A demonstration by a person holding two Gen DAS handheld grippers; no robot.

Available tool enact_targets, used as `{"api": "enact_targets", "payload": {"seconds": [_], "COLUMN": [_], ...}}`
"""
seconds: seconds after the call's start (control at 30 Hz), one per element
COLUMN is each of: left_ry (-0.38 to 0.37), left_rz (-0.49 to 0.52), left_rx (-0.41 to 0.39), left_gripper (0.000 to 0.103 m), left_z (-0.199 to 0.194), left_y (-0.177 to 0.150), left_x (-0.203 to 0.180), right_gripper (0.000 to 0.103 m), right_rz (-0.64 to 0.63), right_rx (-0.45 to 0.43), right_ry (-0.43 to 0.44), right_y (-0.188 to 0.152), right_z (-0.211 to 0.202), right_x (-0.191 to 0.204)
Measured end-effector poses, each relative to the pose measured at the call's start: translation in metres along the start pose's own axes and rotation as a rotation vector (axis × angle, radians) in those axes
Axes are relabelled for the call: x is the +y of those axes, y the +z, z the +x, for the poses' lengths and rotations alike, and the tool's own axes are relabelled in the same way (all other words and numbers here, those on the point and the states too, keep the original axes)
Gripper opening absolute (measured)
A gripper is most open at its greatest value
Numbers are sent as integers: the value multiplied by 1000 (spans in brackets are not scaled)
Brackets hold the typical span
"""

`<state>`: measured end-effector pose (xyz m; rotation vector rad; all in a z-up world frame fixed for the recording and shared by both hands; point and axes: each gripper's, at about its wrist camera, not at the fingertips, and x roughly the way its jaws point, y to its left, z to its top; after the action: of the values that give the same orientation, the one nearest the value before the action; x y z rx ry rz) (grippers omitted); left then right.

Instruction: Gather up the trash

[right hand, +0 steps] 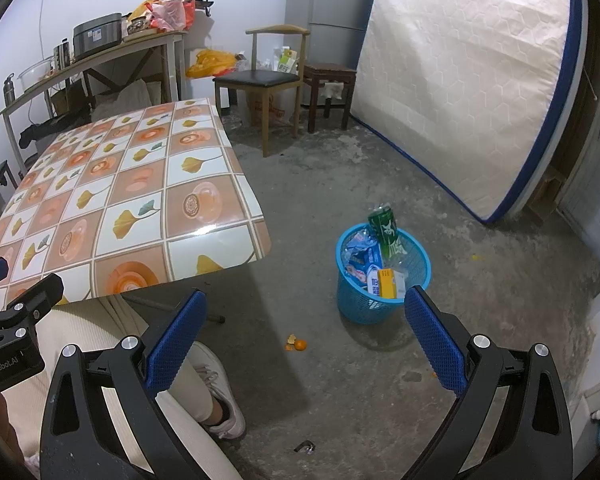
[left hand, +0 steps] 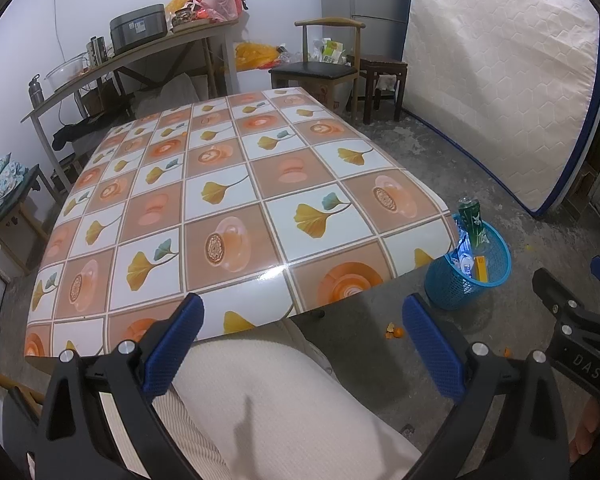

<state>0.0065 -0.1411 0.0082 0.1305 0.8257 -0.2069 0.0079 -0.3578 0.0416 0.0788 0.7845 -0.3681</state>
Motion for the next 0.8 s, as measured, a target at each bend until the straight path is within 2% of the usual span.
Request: {"api": "enact_targets", "payload": {"seconds": [0.8], "left_ry": [1], "left_rz": [1], "left_rx": [1], "left_gripper": [97], "left_z": [0], "left_y": [1], "left_x": [-1], "right_gripper": [95], "right_rz": [-3], "right_rx": [-1], "right_ry": [1], "right_y": [1], "right_z": [0], "right_x": [0]}}
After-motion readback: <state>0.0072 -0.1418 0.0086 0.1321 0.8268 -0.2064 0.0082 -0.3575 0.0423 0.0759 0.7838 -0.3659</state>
